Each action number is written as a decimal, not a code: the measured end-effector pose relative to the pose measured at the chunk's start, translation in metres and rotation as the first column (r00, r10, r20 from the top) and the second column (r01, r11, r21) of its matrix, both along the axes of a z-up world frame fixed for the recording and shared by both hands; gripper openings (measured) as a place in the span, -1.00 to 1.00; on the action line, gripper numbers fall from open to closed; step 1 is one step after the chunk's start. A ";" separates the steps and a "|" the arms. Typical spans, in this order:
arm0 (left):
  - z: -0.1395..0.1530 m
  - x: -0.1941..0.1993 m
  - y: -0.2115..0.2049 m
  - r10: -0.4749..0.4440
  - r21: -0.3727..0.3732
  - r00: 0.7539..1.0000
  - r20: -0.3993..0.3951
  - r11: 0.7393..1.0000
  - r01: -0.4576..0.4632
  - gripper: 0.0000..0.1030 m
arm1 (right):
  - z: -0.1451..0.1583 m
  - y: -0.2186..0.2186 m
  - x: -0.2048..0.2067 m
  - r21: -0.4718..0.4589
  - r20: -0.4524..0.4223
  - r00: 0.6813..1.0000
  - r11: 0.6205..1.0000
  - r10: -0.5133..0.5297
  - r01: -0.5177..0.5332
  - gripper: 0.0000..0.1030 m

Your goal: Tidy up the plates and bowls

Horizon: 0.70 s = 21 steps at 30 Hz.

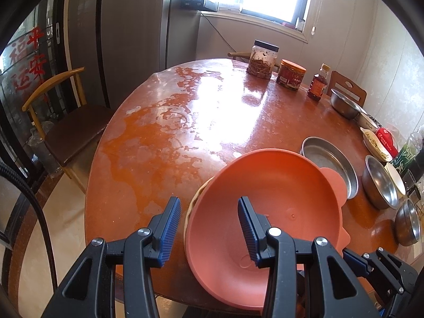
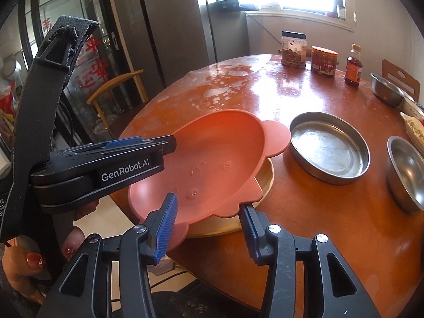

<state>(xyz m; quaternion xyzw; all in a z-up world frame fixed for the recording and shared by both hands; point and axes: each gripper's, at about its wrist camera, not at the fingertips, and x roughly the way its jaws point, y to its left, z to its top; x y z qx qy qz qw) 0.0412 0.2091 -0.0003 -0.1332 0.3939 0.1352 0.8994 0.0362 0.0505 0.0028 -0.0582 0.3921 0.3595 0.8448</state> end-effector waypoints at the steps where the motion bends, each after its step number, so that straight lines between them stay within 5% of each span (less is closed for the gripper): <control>1: 0.000 0.000 -0.001 -0.003 0.001 1.000 -0.002 1.000 0.003 -0.12 | 0.000 -0.001 0.000 0.000 -0.005 1.000 1.000 -0.005 0.005 -0.05; 21: 0.008 -0.011 -0.011 -0.010 0.007 1.000 0.009 1.000 0.009 -0.12 | 0.008 -0.011 -0.016 0.013 0.012 0.999 0.999 0.043 -0.043 0.18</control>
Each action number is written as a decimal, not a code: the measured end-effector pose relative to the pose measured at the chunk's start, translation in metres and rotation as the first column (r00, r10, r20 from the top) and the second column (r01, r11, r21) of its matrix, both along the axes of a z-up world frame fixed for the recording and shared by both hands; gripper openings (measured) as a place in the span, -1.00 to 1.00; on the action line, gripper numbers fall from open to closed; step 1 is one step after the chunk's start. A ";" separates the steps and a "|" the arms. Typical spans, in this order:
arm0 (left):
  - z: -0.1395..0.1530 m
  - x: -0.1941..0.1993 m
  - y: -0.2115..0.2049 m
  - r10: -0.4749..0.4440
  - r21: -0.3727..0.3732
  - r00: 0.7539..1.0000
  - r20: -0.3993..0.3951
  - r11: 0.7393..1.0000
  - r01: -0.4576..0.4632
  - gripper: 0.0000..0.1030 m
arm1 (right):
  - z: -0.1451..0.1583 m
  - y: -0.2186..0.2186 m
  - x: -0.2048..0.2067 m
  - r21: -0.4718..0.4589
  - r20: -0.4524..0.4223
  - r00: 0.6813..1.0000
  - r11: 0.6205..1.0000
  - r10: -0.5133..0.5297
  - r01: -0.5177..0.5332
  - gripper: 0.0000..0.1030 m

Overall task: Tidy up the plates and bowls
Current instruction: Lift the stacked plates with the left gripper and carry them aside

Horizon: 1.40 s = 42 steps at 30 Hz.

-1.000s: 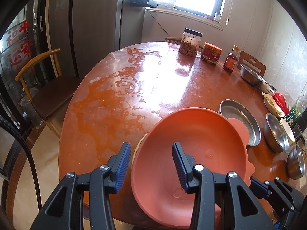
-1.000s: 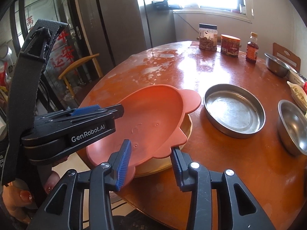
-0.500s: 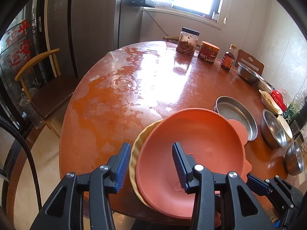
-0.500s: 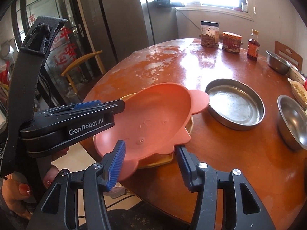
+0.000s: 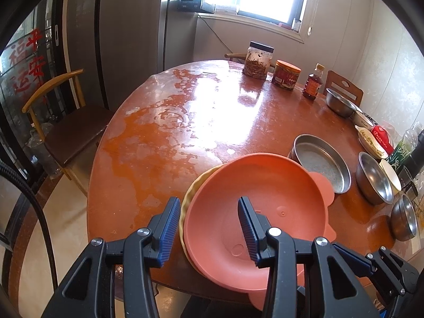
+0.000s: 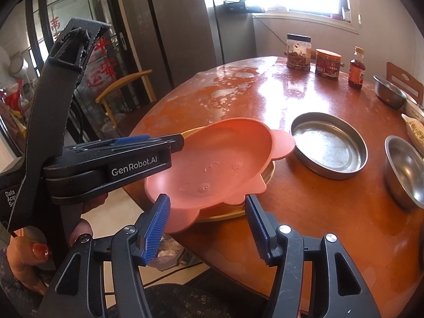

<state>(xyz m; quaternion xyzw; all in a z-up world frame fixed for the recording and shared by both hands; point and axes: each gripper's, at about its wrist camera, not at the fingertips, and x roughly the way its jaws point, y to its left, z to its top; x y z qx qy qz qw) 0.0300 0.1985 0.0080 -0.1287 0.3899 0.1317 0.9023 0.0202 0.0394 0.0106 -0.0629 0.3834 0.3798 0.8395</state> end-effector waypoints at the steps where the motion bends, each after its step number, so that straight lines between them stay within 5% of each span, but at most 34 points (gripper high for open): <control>1: 0.001 -0.001 -0.001 -0.002 0.004 1.000 0.003 1.000 0.002 -0.12 | 0.000 0.000 -0.001 -0.002 0.003 1.000 1.000 0.003 -0.003 0.18; 42: 0.046 0.001 -0.091 -0.135 0.109 0.991 0.023 0.985 0.132 -0.02 | 0.035 -0.126 0.017 0.149 0.019 0.956 0.947 -0.291 0.285 0.25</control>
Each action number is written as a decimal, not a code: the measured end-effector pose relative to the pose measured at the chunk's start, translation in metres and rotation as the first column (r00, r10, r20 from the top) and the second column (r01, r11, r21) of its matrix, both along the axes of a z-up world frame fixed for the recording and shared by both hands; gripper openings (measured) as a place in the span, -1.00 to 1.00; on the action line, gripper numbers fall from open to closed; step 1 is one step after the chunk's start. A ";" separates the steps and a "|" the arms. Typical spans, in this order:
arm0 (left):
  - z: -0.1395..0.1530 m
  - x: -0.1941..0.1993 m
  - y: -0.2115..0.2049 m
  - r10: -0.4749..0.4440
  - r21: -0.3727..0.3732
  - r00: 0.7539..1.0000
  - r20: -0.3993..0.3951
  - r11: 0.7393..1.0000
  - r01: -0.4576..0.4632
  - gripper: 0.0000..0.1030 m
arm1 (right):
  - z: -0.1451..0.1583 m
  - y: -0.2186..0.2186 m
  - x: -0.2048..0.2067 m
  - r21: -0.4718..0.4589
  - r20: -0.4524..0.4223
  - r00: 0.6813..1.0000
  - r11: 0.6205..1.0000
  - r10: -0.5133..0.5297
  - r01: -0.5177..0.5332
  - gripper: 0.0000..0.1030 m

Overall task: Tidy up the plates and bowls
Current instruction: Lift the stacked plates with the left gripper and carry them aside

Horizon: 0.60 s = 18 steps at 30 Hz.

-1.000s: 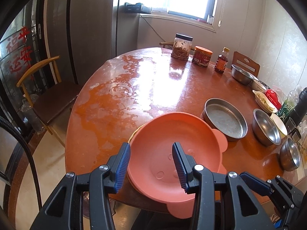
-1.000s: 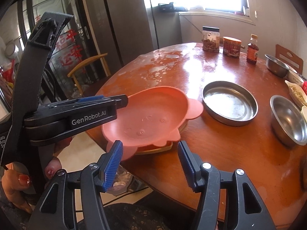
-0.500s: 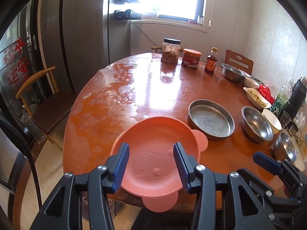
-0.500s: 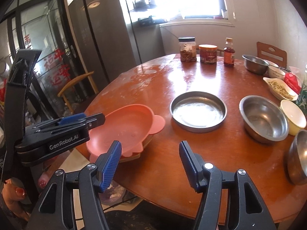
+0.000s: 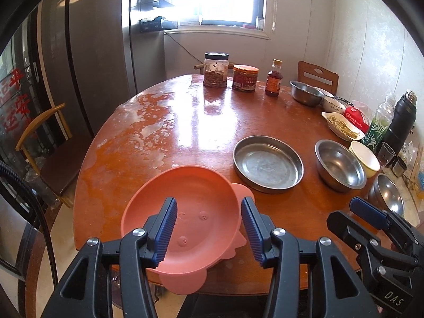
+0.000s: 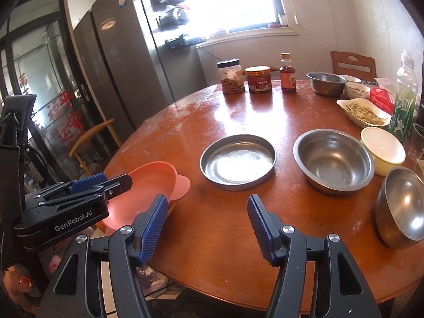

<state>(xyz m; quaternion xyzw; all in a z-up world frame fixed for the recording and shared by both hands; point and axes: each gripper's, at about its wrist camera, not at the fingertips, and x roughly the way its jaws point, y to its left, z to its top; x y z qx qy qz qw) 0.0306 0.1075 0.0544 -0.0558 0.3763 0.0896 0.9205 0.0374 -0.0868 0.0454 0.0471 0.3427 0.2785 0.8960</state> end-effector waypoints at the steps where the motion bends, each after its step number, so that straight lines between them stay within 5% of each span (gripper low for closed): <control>1: 0.000 0.002 -0.002 -0.007 -0.003 1.000 -0.001 1.000 0.007 -0.01 | 0.000 -0.001 0.001 0.002 0.001 1.000 1.000 -0.004 0.004 0.25; 18: -0.010 0.044 -0.022 -0.061 0.000 0.997 -0.048 0.998 0.062 0.00 | -0.019 -0.022 0.034 0.036 -0.082 0.994 0.996 -0.077 0.080 0.25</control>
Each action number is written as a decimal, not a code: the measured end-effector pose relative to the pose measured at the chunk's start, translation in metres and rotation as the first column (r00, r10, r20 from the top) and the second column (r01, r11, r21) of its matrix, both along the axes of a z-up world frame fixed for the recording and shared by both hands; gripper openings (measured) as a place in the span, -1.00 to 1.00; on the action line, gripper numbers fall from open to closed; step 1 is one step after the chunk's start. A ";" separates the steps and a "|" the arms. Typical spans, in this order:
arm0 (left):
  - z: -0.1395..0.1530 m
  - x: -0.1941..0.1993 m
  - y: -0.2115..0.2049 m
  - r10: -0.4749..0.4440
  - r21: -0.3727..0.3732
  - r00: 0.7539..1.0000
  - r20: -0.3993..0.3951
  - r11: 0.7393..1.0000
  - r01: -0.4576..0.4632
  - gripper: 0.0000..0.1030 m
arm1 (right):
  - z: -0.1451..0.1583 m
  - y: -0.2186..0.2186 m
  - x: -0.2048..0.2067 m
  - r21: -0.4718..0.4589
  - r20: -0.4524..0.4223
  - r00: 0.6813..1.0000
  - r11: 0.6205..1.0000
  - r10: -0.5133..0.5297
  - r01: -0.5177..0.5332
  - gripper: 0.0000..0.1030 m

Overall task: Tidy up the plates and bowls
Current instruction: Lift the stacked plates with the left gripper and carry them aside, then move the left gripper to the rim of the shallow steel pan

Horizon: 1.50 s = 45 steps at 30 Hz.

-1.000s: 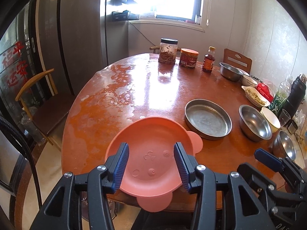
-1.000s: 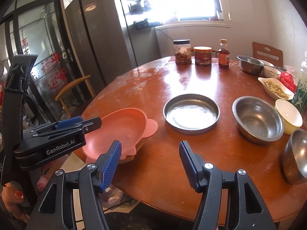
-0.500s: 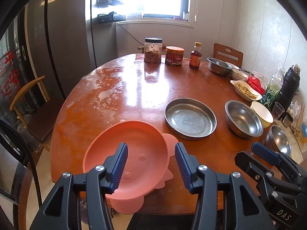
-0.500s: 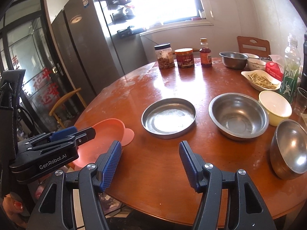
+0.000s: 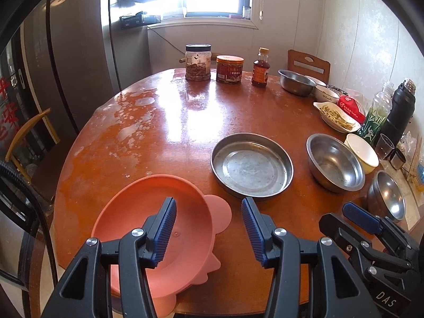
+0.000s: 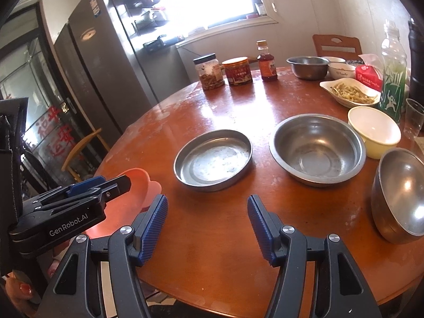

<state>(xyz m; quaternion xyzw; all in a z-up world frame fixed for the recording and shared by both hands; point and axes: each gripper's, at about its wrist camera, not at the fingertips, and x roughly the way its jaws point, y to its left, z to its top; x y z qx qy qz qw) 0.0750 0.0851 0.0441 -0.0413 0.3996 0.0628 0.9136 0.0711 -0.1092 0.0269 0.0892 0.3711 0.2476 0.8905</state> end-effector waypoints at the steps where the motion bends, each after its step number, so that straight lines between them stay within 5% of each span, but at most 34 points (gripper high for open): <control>1: -0.001 0.005 -0.001 -0.004 0.000 1.000 -0.003 1.000 0.004 0.00 | -0.002 -0.001 0.003 0.002 -0.007 1.000 1.000 -0.004 0.004 0.25; 20: -0.029 0.086 0.018 -0.033 -0.056 0.993 -0.117 0.998 0.027 0.00 | -0.039 0.026 0.065 -0.039 -0.082 0.995 0.998 -0.056 0.053 0.25; 34: -0.056 0.124 0.030 -0.014 -0.102 0.976 -0.218 0.995 -0.008 0.00 | -0.054 0.043 0.095 -0.074 -0.118 0.990 0.995 -0.080 0.071 -0.09; 41: -0.067 0.133 0.022 -0.055 -0.126 0.968 -0.246 0.992 0.025 -0.40 | -0.059 0.043 0.104 -0.084 -0.108 0.990 0.994 -0.085 0.077 -0.38; 45: -0.067 0.131 0.020 -0.051 -0.096 0.969 -0.242 0.995 0.028 -0.44 | -0.059 0.043 0.103 -0.081 -0.103 0.991 0.994 -0.081 0.073 -0.41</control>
